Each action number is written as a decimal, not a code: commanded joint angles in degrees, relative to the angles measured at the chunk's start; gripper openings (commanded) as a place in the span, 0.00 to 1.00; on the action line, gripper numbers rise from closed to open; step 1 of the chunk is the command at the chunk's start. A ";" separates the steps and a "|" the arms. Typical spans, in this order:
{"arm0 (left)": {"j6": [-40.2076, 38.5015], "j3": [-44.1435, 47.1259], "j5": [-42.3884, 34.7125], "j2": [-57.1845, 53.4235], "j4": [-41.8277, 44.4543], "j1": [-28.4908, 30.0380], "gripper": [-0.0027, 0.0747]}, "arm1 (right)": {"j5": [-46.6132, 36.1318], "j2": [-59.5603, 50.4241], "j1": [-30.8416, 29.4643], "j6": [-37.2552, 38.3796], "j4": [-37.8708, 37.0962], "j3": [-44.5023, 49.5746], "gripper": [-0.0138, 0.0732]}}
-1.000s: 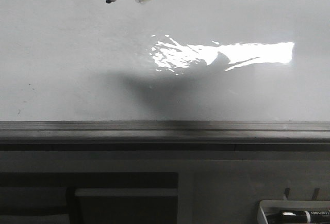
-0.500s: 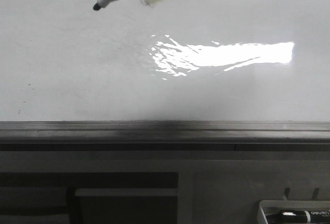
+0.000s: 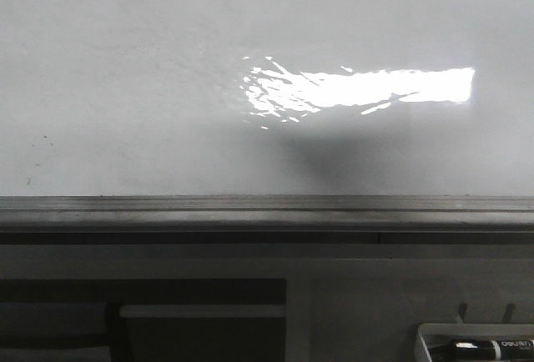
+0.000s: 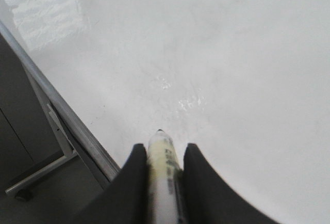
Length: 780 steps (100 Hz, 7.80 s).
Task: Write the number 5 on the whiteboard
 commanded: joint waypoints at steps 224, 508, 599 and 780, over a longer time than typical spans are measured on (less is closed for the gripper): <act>-0.62 -1.70 -3.36 0.56 -1.17 0.17 0.01 | -3.43 11.46 -8.26 5.28 -10.00 -1.51 0.11; -0.62 -1.70 -2.97 0.56 -3.81 0.17 0.01 | -3.70 10.18 -10.06 4.85 -8.26 -4.12 0.11; -0.62 -1.70 -2.97 0.56 -3.95 0.17 0.01 | -2.20 10.33 -9.83 4.85 -7.14 -4.12 0.11; 5.46 -15.88 16.18 10.64 6.81 0.05 0.59 | 13.20 -10.53 -4.46 -1.39 -10.08 -4.14 0.09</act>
